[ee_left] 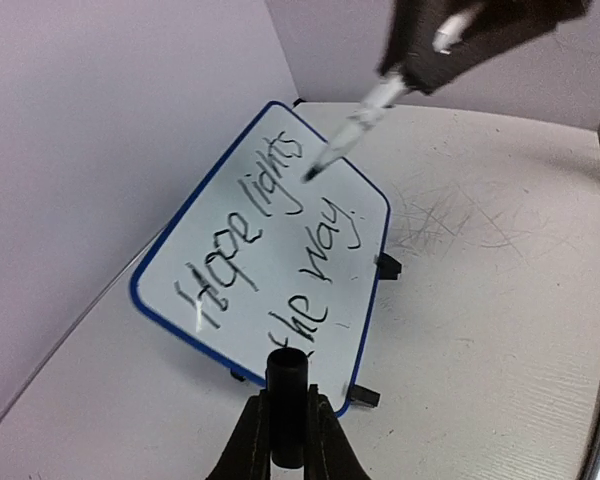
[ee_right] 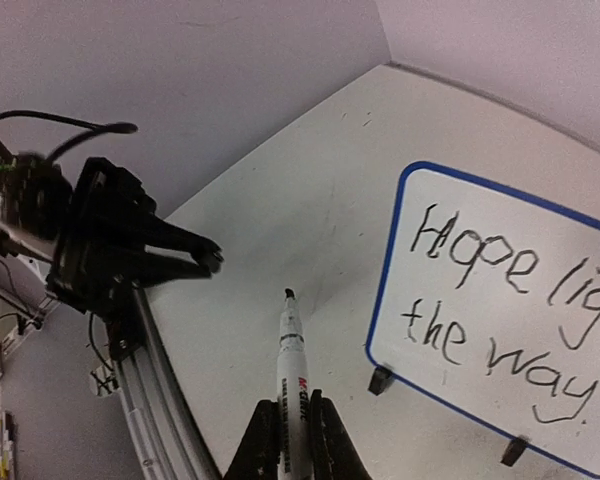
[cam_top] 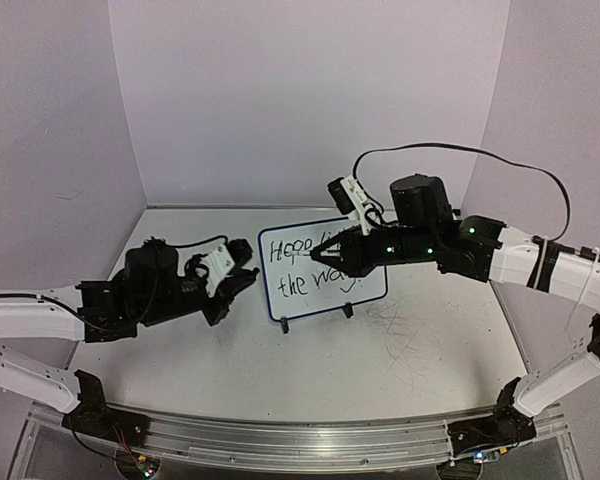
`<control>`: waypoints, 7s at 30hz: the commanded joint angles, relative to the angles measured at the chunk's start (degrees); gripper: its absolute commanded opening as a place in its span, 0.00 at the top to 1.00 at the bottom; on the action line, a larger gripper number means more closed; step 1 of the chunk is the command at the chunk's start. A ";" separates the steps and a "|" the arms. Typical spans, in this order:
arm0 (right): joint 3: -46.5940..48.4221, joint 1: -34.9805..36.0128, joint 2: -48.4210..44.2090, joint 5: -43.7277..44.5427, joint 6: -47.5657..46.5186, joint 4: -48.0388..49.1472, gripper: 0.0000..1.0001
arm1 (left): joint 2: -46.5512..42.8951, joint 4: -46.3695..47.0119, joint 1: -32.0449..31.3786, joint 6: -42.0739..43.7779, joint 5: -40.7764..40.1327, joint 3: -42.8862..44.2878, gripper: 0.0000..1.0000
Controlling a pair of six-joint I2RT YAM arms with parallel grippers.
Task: Write a sentence on the whiteboard
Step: Insert the whiteboard marker without the cap into the pen cap.
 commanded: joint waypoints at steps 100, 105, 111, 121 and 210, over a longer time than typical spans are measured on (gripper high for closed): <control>22.63 3.40 3.65 25.04 5.32 -18.26 0.20 | -2.39 14.77 -12.97 -1.72 -29.98 -13.43 1.00; 17.97 3.16 -4.26 36.34 2.20 -15.23 0.11 | -2.78 12.83 -12.90 -13.44 -34.15 -14.68 1.00; 14.01 3.14 -8.71 41.40 0.55 -13.03 0.04 | -1.41 9.99 -12.69 -26.83 -39.61 -15.28 1.00; 11.94 3.14 -9.48 42.40 -0.48 -12.67 0.03 | -2.87 6.35 -9.30 -33.60 -36.09 -16.56 1.00; 7.21 9.18 8.57 15.53 8.88 6.03 0.14 | -0.01 6.23 -9.18 -20.70 -17.97 -8.43 1.00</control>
